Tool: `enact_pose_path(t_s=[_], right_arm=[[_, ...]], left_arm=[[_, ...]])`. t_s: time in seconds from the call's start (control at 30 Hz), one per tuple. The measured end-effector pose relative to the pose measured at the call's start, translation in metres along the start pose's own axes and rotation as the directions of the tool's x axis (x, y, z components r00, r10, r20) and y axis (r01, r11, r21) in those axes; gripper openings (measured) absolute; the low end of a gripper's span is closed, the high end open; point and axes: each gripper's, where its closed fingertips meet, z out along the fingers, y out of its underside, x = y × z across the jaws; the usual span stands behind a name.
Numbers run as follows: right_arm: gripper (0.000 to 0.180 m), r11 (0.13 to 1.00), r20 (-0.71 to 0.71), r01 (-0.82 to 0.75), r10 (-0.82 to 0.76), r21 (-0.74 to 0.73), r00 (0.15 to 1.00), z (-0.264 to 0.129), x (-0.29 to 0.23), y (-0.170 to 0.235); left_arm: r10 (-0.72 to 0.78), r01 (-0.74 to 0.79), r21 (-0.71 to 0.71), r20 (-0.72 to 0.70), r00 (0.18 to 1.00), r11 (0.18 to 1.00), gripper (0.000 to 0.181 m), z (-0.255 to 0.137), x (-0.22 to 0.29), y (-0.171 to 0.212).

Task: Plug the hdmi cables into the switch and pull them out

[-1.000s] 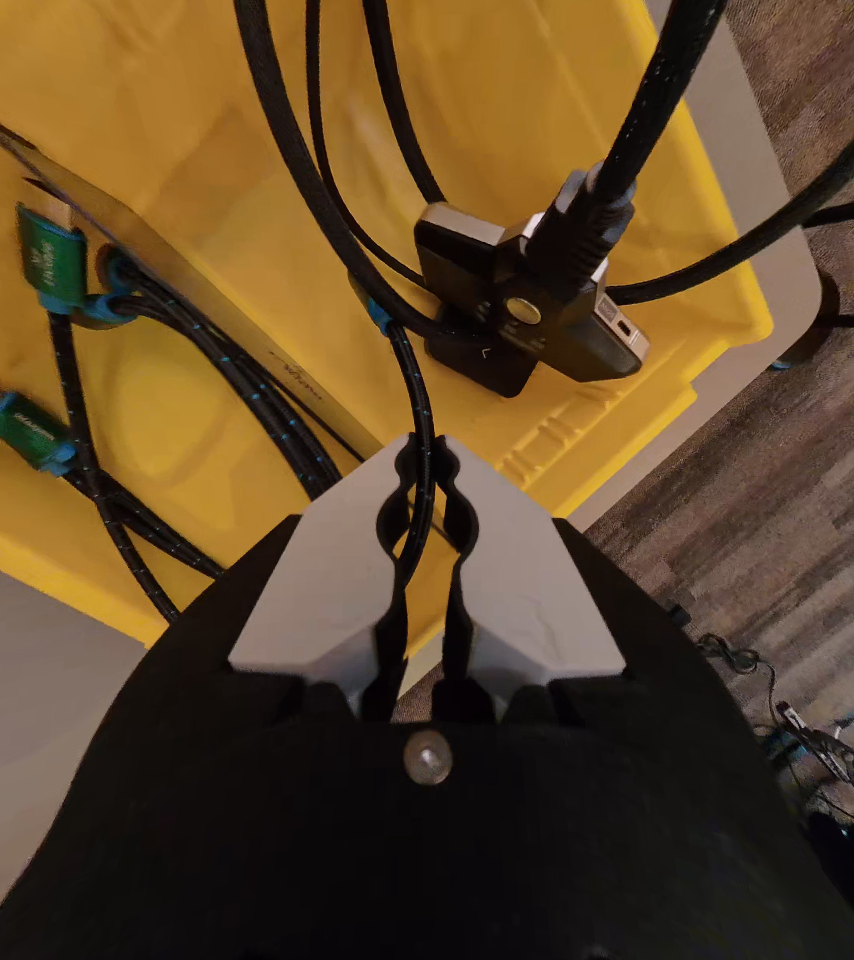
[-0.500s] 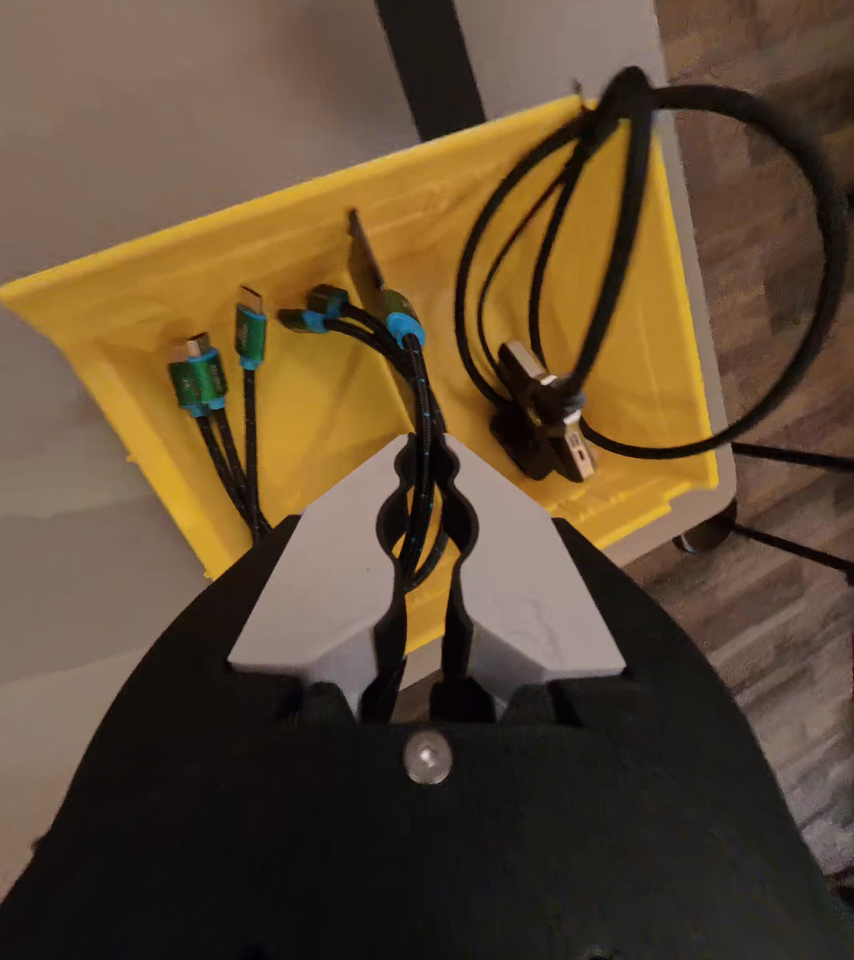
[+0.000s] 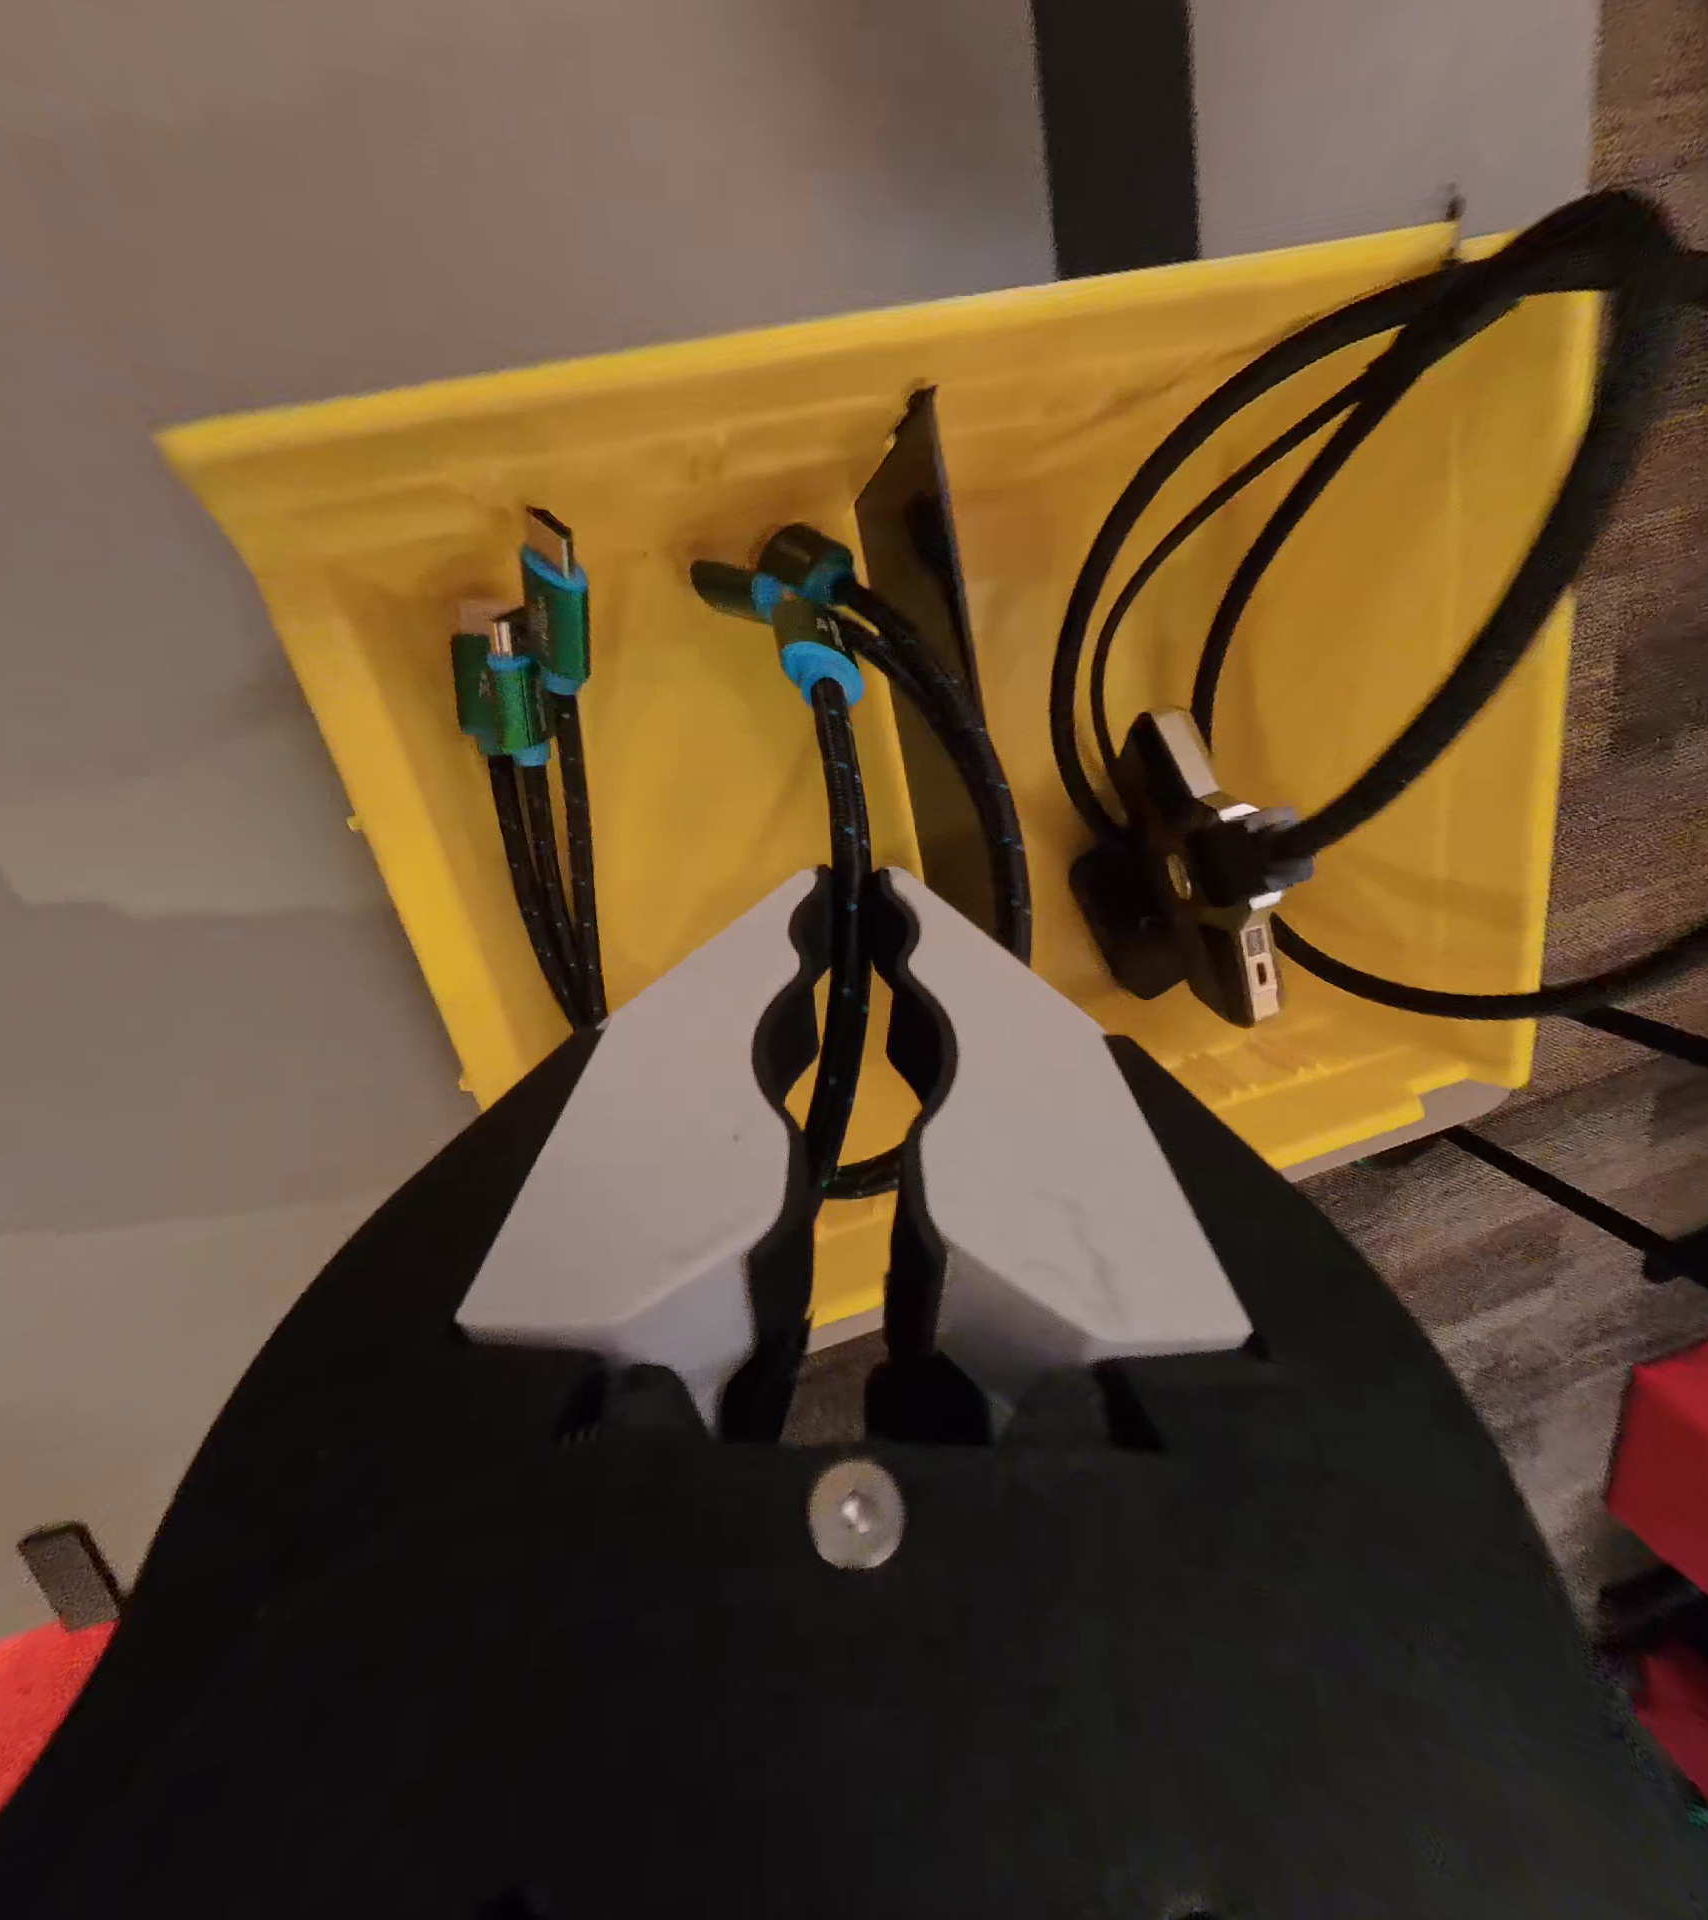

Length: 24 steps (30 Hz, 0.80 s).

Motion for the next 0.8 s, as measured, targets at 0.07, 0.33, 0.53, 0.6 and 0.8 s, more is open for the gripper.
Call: enact_pose_path(t_s=[0.07, 0.33, 0.53, 0.6, 0.8], right_arm=[[0.004, 0.999, 0.004, 0.025, -0.025, -0.022, 1.000, 0.010, -0.002, -0.003], [0.040, 0.996, -0.063, 0.003, -0.009, -0.089, 0.998, 0.027, 0.011, -0.009], [0.051, 0.999, -0.156, -0.041, 0.036, -0.030, 0.987, -0.001, 0.019, -0.014], [0.051, 0.998, -0.175, -0.052, 0.045, -0.031, 0.984, -0.005, 0.018, -0.013], [0.048, 0.979, -0.336, -0.204, 0.189, -0.010, 0.923, -0.032, 0.030, 0.008]], left_arm=[[0.003, -0.003, -0.001, 0.002, 1.000, 1.000, 0.057, 0.000, 0.000, 0.000], [-0.001, 0.001, 0.002, -0.001, 1.000, 1.000, 0.056, -0.001, 0.000, 0.000], [0.002, -0.002, -0.002, -0.005, 1.000, 1.000, 0.057, 0.000, 0.001, 0.000], [0.004, -0.004, -0.004, -0.004, 1.000, 1.000, 0.057, 0.000, 0.001, 0.001], [0.001, -0.001, -0.003, -0.001, 1.000, 1.000, 0.057, 0.000, 0.001, 0.001]])
